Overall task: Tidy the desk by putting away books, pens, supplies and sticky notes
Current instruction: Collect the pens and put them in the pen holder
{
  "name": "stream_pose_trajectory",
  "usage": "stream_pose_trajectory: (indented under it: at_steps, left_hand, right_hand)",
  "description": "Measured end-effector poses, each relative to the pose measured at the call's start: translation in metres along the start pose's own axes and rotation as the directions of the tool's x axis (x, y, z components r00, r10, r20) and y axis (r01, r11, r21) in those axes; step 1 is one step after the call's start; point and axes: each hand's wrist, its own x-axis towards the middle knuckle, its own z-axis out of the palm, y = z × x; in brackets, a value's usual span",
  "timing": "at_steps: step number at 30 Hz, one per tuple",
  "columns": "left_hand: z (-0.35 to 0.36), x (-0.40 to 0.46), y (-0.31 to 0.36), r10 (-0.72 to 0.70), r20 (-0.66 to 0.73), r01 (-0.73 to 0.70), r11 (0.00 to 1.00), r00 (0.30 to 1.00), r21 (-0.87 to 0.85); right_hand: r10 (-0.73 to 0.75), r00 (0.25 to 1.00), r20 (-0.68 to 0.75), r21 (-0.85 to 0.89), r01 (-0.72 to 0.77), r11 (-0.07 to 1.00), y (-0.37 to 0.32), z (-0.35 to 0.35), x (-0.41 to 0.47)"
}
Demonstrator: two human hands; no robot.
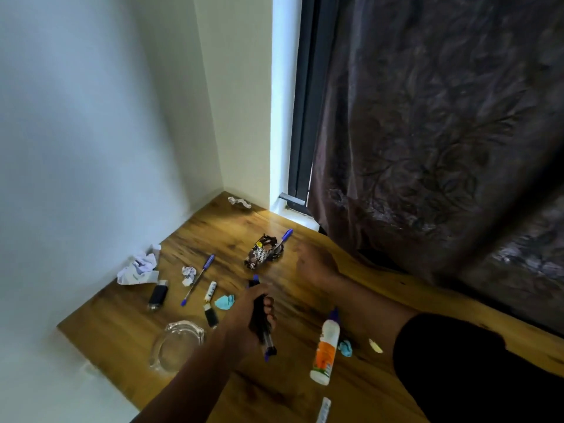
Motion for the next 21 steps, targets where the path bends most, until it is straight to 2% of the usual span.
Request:
stream_pose_trajectory:
  at_steps: [6,10,15,18,21]
  left_hand:
    - [-0.035,0.011,0.019,-0.035,0.096,0.035,0.999,0.995,-0.001]
    - [-0.05,0.013,0.026,-0.024,0.131,0.026,1.0,0.991,-0.013]
    - [-0.058,0.013,0.033,-0.003,0.146,0.005,1.0,0.989,-0.015]
    - [-0.06,0.016,0.028,-0.02,0.145,0.025,0.999,0.989,-0.036]
    - [-0.055,0.016,0.02,-0.052,0.139,0.062,0.996,0.989,-0.068]
  right_hand:
    - [-0.061,0.995,0.076,-0.141,0.071,0.987,-0.019,-0.005,0.059]
    - [-0.141,0.968,0.209,-0.408,0.217,0.887,-0.025,-0.008,0.074]
    - [-0.219,0.971,0.101,-0.592,0.235,0.771,-0.015,-0.014,0.069]
    - [-0.209,0.973,0.098,-0.704,0.216,0.677,-0.002,-0.023,0.056]
    - [-0.206,0.971,0.124,-0.681,0.234,0.694,0.011,-0.032,0.04]
